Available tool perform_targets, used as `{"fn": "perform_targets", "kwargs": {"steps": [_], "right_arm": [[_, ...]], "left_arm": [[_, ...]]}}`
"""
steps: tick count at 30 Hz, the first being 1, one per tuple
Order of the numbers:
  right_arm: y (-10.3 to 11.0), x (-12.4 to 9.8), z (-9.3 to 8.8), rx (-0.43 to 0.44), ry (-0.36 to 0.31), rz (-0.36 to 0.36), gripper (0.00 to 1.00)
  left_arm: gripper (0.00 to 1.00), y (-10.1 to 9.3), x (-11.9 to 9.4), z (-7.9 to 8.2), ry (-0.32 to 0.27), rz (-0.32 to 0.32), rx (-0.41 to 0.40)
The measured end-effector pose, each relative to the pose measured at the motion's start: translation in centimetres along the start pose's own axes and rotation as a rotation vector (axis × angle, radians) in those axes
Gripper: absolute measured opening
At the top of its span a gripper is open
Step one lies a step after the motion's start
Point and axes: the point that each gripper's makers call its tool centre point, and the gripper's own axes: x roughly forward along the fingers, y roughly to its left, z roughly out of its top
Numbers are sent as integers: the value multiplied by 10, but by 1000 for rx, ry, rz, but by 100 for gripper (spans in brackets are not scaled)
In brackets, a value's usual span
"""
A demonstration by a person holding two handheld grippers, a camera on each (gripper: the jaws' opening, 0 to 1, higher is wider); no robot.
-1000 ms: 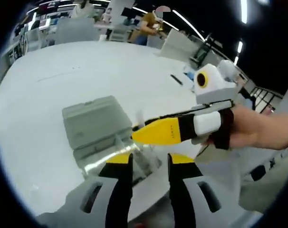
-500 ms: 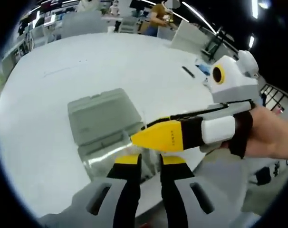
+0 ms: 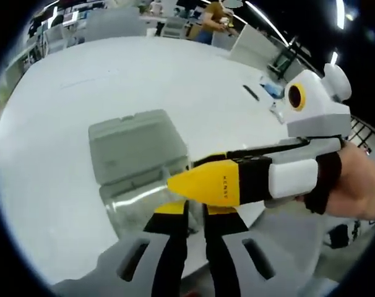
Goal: Insert the divider into the dual guide fixture by aligning both edges with the guide slots and pushing it downward to the bottom, including one-sided entry, uneven engagement, binding, and posture correction.
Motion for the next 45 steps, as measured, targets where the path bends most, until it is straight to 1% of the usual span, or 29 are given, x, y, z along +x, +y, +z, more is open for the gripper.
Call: {"fn": "perform_targets", "kwargs": {"steps": [3, 9, 12, 18, 25, 29, 34, 38, 45], "right_arm": [[-1, 0, 0, 4, 1, -7, 30], [-2, -1, -1, 8, 8, -13, 30], [-2, -1, -1, 9, 8, -11, 30], [-2, -3, -2, 14, 14, -7, 30], [-1, -4, -3, 22, 29, -1, 30], [0, -6, -4, 27, 36, 1, 30], [-1, -8, -6, 29, 39, 1, 30], [-2, -10, -7, 27, 44, 4, 31], [-1, -12, -10, 22, 46, 22, 31]], "left_arm": [[5, 0, 0, 0, 1, -1, -2], [4, -1, 0, 1, 3, -17, -31], [4, -1, 0, 2, 5, -21, -27], [3, -5, 0, 2, 6, -52, -11], [3, -7, -2, 2, 27, -97, -65], [2, -9, -2, 0, 41, -110, -66], [2, -14, -2, -1, 42, -133, -67], [2, -16, -2, -3, 46, -135, -56], [2, -21, -3, -4, 57, -162, -78]]}}
